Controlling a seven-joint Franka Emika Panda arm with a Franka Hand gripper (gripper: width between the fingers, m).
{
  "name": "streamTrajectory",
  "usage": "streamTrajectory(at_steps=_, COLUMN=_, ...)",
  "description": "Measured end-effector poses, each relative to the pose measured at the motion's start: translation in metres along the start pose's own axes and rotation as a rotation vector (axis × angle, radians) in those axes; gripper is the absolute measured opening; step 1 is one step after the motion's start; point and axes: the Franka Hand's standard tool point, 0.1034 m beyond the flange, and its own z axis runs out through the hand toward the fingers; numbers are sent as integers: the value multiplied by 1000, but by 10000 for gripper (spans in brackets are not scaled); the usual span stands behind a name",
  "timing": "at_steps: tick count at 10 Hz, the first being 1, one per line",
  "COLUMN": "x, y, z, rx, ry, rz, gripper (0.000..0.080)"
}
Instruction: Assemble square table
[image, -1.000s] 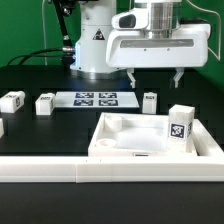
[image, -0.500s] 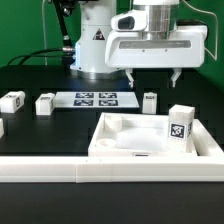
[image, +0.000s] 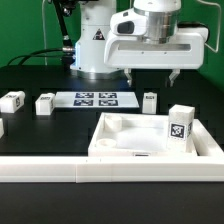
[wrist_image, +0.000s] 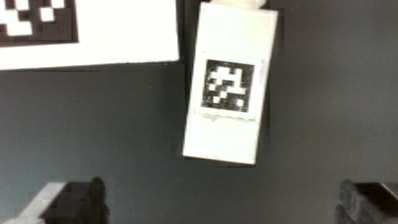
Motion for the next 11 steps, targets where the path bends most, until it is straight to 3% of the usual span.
streamTrajectory(at_steps=9, x=1, y=8, z=10, rx=-47, ry=-476, rz=13, gripper=649)
streamTrajectory(at_steps=11, x=0, y=11, z=15, rx=-16, ry=-534, rz=46, gripper=649)
